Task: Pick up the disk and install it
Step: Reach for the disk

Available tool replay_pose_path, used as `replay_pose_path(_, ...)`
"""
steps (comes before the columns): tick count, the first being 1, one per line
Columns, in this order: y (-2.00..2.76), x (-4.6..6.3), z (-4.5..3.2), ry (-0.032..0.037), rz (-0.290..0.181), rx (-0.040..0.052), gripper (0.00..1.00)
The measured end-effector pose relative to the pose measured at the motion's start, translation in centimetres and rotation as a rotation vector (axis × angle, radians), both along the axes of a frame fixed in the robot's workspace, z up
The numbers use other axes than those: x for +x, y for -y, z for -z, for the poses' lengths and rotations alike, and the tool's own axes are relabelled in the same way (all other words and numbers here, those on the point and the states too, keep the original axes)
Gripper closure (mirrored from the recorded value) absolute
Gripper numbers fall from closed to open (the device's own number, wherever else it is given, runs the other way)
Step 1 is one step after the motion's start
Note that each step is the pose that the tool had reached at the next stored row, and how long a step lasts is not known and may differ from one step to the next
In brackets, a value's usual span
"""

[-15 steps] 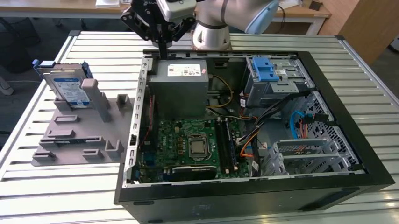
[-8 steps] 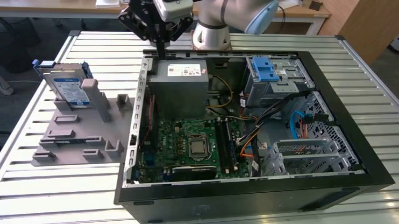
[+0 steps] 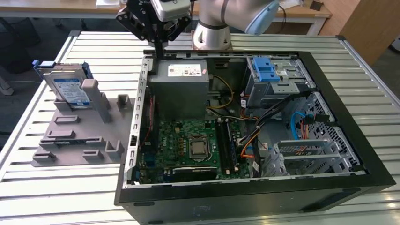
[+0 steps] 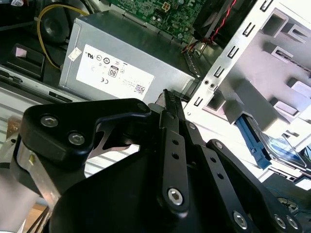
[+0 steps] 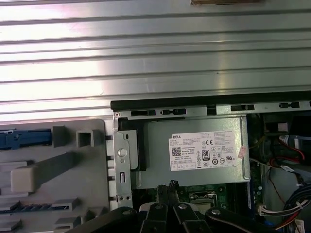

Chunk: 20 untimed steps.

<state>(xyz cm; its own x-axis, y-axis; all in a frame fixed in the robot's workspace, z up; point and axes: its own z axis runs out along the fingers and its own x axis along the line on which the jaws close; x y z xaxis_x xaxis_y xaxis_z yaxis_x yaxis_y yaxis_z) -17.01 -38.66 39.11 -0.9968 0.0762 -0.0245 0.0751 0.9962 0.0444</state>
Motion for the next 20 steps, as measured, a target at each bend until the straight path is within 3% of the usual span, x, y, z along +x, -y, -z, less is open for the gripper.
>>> replay_pose_path(20,-0.31,-1.1,0.08,0.0,0.0,0.0,0.89)
